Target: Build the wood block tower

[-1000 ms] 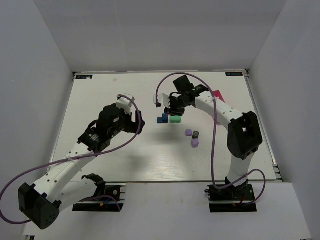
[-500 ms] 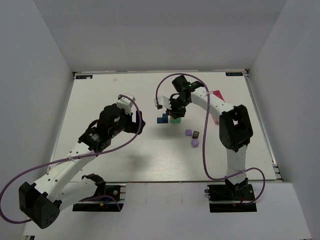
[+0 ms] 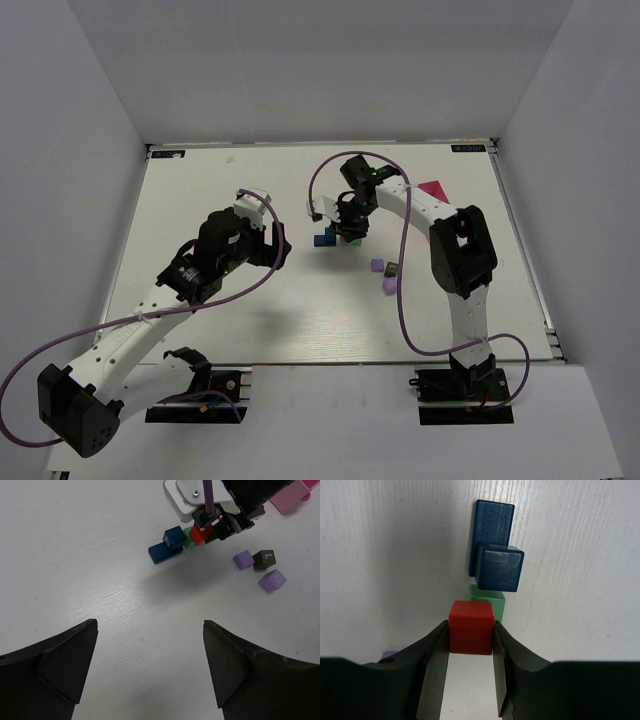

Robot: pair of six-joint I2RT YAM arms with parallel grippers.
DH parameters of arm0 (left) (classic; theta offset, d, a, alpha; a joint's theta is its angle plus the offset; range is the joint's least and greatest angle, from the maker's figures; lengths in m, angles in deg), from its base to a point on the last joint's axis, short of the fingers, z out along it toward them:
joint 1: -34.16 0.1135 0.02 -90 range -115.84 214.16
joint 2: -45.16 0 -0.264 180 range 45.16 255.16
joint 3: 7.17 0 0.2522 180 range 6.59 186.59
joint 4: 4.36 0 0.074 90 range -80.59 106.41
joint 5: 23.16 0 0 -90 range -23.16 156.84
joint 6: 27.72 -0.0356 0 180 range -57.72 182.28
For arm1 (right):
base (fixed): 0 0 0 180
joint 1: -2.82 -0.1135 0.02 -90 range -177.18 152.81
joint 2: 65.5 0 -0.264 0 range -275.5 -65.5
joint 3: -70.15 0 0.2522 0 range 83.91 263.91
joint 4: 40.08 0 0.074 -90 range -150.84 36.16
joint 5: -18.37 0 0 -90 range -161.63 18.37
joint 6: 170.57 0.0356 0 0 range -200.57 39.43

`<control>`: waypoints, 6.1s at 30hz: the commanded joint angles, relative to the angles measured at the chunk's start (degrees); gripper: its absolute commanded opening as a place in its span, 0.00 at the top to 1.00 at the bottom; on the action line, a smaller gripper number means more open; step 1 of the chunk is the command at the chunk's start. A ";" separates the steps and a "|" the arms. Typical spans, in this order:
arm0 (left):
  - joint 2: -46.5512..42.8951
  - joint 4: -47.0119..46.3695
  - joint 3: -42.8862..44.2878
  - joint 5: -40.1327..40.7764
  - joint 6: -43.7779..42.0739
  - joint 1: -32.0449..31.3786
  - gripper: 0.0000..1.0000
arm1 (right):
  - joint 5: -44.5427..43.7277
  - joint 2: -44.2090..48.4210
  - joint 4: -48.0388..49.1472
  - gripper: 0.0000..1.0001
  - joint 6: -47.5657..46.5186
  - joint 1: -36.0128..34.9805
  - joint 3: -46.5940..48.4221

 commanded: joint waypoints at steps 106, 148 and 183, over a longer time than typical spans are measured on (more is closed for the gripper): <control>-0.25 -1.02 -0.53 -0.14 -0.33 0.21 0.03 | -0.54 -1.72 4.53 0.41 1.73 1.12 0.07; 1.34 -1.02 -0.53 0.92 0.20 0.21 0.06 | -0.90 34.85 22.74 0.26 26.17 10.08 -32.46; -0.77 -1.02 -1.06 -1.72 0.20 0.21 0.06 | 2.80 17.80 14.20 0.32 0.23 7.97 -30.08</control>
